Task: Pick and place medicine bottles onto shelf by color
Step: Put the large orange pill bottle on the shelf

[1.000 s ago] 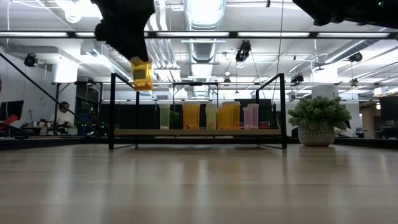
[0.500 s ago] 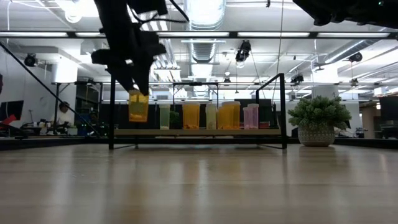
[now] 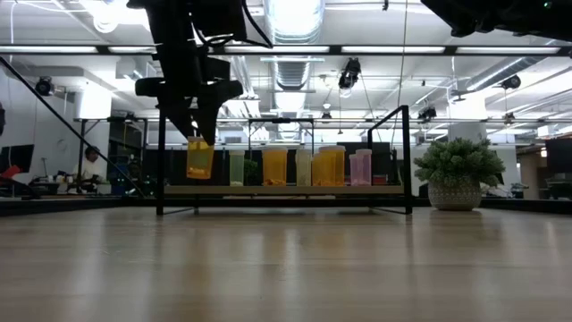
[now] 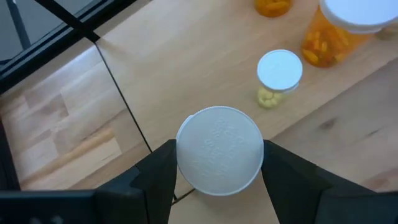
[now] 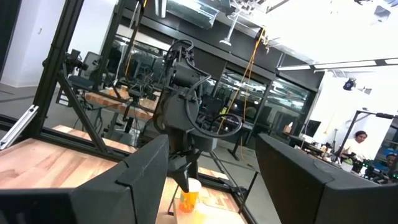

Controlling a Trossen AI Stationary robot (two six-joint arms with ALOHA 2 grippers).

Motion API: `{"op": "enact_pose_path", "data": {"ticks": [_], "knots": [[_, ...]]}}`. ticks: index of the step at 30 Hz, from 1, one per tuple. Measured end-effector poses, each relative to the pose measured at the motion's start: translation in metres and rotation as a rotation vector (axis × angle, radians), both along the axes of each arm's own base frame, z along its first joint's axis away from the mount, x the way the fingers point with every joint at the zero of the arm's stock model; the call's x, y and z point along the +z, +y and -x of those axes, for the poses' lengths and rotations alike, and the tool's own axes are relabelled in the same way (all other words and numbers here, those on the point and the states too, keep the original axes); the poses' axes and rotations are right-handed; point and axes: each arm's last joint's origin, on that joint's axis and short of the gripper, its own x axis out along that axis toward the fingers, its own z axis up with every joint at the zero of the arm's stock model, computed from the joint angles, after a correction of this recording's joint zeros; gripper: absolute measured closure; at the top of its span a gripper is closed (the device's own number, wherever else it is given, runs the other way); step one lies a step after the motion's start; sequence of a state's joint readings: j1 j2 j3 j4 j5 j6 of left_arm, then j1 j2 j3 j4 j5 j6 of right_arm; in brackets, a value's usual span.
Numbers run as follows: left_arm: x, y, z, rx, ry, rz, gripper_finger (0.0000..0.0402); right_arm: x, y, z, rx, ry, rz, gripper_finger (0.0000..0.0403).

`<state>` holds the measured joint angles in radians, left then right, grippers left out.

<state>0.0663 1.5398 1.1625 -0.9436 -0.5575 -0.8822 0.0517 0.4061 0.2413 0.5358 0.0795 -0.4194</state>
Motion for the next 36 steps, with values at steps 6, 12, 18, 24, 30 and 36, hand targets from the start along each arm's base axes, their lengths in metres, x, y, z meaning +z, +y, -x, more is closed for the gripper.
{"op": "enact_pose_path", "data": {"ticks": [6, 12, 18, 24, 30, 36], "knots": [[-0.001, 0.0019, 0.0006, 0.005, 0.006, -0.002, 0.021, 0.0, 0.0, 0.0, 0.0, 0.0, 0.0, 0.0172], [-0.0012, 0.0024, 0.0006, 0.009, 0.004, -0.002, 0.021, 0.0, 0.0, 0.0, 0.0, 0.0, 0.0, 0.0172], [-0.0009, 0.0038, -0.0014, 0.014, -0.02, -0.002, 0.021, 0.0, 0.0, 0.0, 0.0, 0.0, 0.0, 0.0172], [-0.0025, 0.0077, -0.0009, 0.028, -0.014, -0.002, 0.0202, 0.0, 0.0, 0.0, 0.0, 0.0, 0.0, 0.0172], [-0.0026, 0.0092, -0.0001, 0.033, -0.008, -0.001, 0.0171, 0.0, 0.0, -0.0001, 0.0, 0.0, 0.0, 0.0172], [-0.0023, 0.0093, -0.0002, 0.027, -0.004, -0.002, 0.0162, 0.0, 0.0, 0.0, 0.0, 0.0, 0.0, 0.0172]]}}
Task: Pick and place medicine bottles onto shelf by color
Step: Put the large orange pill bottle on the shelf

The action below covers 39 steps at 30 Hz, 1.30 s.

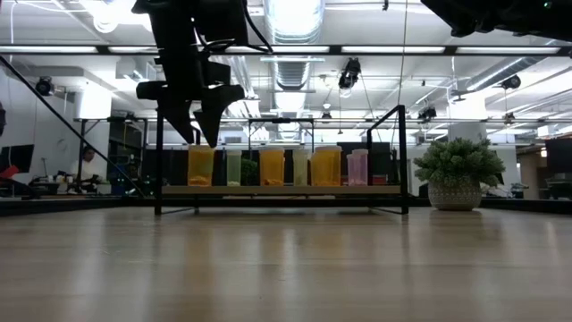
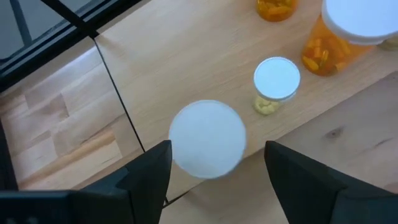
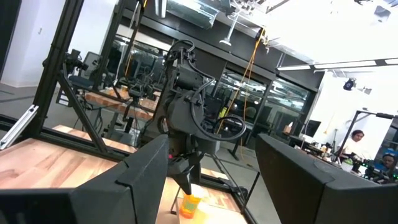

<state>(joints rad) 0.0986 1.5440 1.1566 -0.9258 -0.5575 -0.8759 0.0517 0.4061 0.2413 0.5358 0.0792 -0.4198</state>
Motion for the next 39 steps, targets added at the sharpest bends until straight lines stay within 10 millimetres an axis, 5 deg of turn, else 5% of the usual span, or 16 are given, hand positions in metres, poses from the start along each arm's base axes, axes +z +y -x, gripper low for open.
{"op": "enact_pose_path", "data": {"ticks": [15, 20, 25, 32, 39], "knots": [[0.029, -0.005, 0.004, -0.072, 0.089, 0.111, 0.0162, 0.0, 0.0, 0.0, 0.0, 0.0, 0.001, 0.0172], [0.047, -0.011, -0.002, -0.241, 0.105, 0.095, 0.0174, 0.0, 0.0, 0.0, 0.0, 0.0, 0.001, 0.0172], [0.047, -0.013, -0.002, -0.471, 0.228, 0.044, 0.0231, 0.0, 0.0, 0.0, -0.001, 0.0, 0.003, 0.0172], [0.033, -0.012, -0.002, -0.589, 0.302, 0.015, 0.0379, 0.0, 0.0, 0.0, -0.001, -0.001, 0.003, 0.0172], [0.019, -0.003, -0.005, -0.545, 0.283, -0.054, 0.0395, 0.0, 0.0, 0.0, -0.001, -0.002, 0.003, 0.0172]]}}
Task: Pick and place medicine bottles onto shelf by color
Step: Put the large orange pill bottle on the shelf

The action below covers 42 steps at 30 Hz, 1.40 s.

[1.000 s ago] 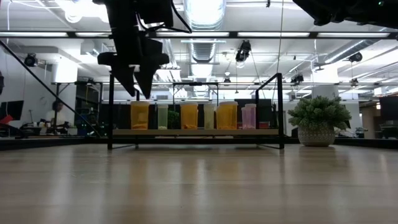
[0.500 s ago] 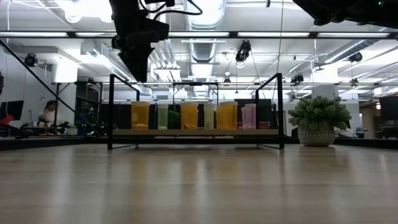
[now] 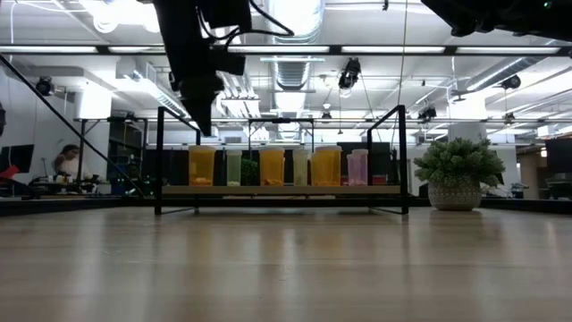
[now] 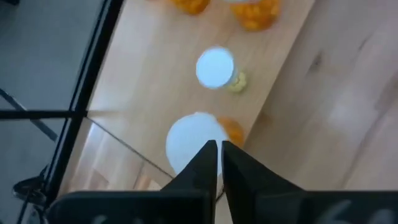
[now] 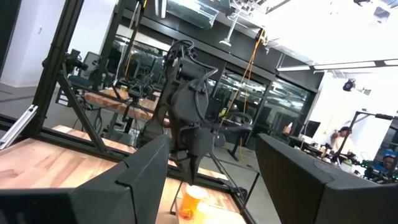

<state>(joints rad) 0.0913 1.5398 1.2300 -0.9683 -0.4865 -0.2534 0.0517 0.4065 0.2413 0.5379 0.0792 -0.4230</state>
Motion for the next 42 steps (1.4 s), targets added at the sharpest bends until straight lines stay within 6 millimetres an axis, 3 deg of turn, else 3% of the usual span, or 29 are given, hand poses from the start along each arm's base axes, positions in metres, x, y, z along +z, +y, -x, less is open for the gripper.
{"op": "enact_pose_path", "data": {"ticks": [13, 25, 33, 42], "knots": [[-0.02, 0.007, 0.007, 0.062, 0.029, -0.06, 0.0401, 0.0, 0.0, 0.0, 0.0, -0.002, -0.001, 0.0172], [-0.019, 0.011, 0.007, 0.094, 0.029, -0.11, 0.0402, 0.0, 0.0, 0.0, 0.0, -0.003, -0.001, 0.0172], [-0.007, 0.005, 0.001, 0.021, -0.009, -0.024, 0.0402, 0.001, 0.0, 0.0, 0.0, -0.006, 0.001, 0.0172], [-0.02, 0.006, 0.005, 0.009, 0.044, -0.033, 0.0401, 0.001, 0.0, 0.0, -0.001, -0.006, 0.004, 0.0172]]}}
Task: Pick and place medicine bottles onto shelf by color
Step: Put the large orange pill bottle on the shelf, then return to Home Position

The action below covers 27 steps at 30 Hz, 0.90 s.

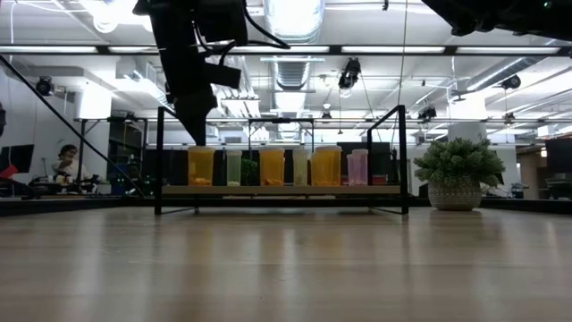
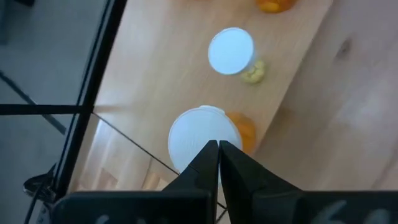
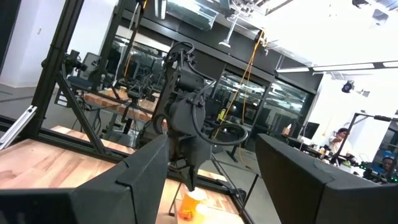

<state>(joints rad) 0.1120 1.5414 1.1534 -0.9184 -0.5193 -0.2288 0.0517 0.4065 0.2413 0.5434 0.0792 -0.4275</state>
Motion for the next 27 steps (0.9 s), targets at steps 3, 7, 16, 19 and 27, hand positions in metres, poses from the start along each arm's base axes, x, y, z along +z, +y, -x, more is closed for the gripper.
{"op": "enact_pose_path", "data": {"ticks": [3, 7, 16, 19, 27], "knots": [[0.0, 0.001, 0.001, 0.029, -0.002, -0.034, 0.0401, 0.0, 0.0, 0.0, 0.0, 0.0, 0.0, 0.0172], [0.002, 0.002, 0.0, 0.035, -0.003, -0.056, 0.0401, 0.0, 0.0, 0.0, 0.002, -0.001, -0.007, 0.0172], [0.019, -0.004, -0.005, 0.006, -0.053, -0.062, 0.0401, -0.001, 0.0, 0.0, -0.004, 0.01, 0.013, 0.0172], [0.041, -0.02, -0.008, -0.148, -0.099, -0.091, 0.0401, -0.003, 0.0, -0.001, -0.013, 0.024, 0.038, 0.0172], [0.098, -0.068, 0.018, -0.673, -0.552, -0.079, 0.0401, -0.003, 0.0, 0.015, -0.014, -0.062, 0.058, 0.0172]]}}
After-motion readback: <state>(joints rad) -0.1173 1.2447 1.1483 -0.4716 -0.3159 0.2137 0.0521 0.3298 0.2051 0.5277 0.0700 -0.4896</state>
